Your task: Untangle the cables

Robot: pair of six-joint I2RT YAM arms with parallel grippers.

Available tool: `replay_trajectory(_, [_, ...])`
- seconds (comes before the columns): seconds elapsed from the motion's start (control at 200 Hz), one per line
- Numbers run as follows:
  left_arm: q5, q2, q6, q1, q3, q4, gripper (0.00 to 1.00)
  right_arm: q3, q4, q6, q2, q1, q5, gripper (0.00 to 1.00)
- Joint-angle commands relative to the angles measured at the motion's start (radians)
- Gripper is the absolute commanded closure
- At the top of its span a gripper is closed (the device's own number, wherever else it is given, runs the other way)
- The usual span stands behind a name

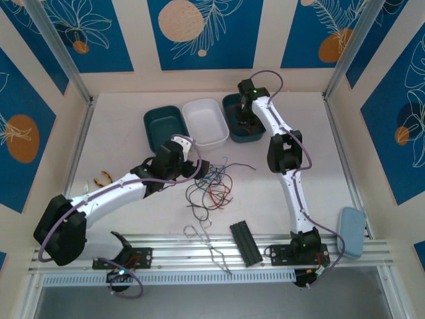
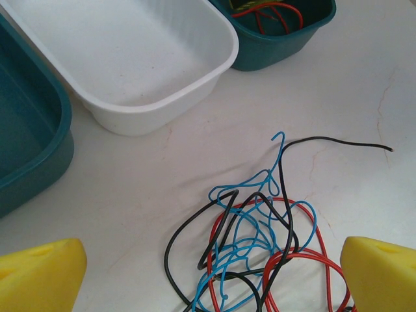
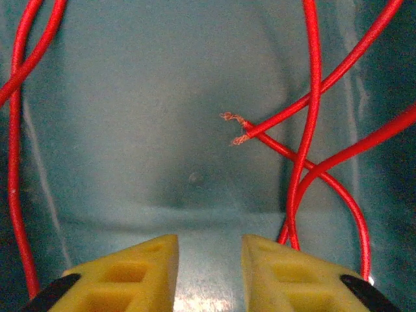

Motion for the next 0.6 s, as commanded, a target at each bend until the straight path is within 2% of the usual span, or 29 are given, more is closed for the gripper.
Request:
replay_trajectory(0.0, [0.011, -0.008, -0.024, 0.002, 0.018, 0.010, 0.00, -0.035, -0.007, -0.011, -0.133, 0.012, 0.053, 0.67])
replay_trajectory(0.22, [0.011, -0.017, -0.034, 0.001, 0.006, 0.015, 0.00, -0.092, 0.022, -0.020, -0.237, 0.030, 0.123, 0.62])
replay_trajectory(0.465, [0.008, -0.034, -0.040, 0.003, -0.003, 0.019, 0.00, -0.110, 0.019, -0.007, -0.297, 0.045, 0.139, 0.59])
replay_trajectory(0.595, [-0.005, -0.039, -0.050, 0.002, -0.010, 0.016, 0.00, -0.185, 0.034, 0.018, -0.378, 0.061, 0.139, 0.57])
